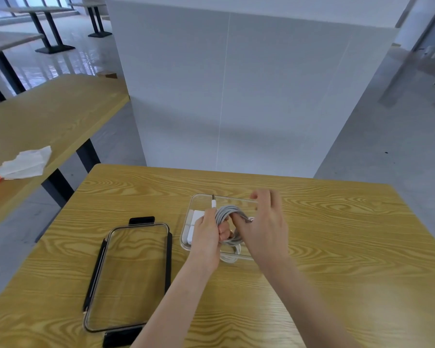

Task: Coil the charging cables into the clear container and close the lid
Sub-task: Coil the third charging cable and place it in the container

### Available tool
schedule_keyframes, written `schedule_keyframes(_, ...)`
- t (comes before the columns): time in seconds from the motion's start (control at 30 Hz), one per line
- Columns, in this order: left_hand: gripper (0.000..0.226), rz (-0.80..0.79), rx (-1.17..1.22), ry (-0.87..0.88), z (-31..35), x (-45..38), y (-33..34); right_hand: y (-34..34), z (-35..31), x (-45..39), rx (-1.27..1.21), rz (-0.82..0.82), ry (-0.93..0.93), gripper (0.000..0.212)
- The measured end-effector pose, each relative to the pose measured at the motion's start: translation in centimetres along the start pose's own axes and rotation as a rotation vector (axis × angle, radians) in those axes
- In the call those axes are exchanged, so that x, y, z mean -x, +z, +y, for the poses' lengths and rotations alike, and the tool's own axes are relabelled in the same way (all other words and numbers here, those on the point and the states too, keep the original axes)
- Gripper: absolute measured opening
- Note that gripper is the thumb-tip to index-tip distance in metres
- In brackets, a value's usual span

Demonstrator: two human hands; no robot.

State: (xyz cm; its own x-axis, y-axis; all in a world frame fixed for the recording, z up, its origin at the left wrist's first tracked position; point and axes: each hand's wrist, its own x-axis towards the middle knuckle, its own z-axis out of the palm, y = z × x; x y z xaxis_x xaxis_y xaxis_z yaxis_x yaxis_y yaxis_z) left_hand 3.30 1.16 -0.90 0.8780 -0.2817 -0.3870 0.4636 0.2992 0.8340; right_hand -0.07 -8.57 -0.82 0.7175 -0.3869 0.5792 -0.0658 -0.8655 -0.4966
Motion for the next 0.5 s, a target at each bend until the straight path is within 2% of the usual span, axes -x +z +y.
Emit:
schedule_keyframes(0.07,0.037,-0.015,0.008,-0.018,0.2,0.0,-0.2,-0.4,0.3,-0.4,0.066,-0.063,-0.07,0.041)
schedule_keyframes(0.13,0.037,-0.042,0.021,-0.034,0.4,0.1,-0.1,-0.7,0.6,-0.8,0.094,-0.232,-0.11,0.039)
schedule_keyframes(0.23,0.036,-0.093,-0.033,-0.068,0.3,0.0,-0.2,-0.9,0.7,-1.1,-0.099,-0.609,0.038,0.04)
schedule_keyframes(0.37,0.038,-0.202,-0.147,-0.091,-0.2,0.2,-0.6,-0.9,1.5,-1.2,-0.466,-0.751,0.287,0.027)
schedule_keyframes(0.5,0.042,-0.187,-0.118,-0.113,-0.5,0.3,-0.5,-0.7,2.4,-1.4,-0.681,-0.896,0.614,0.02)
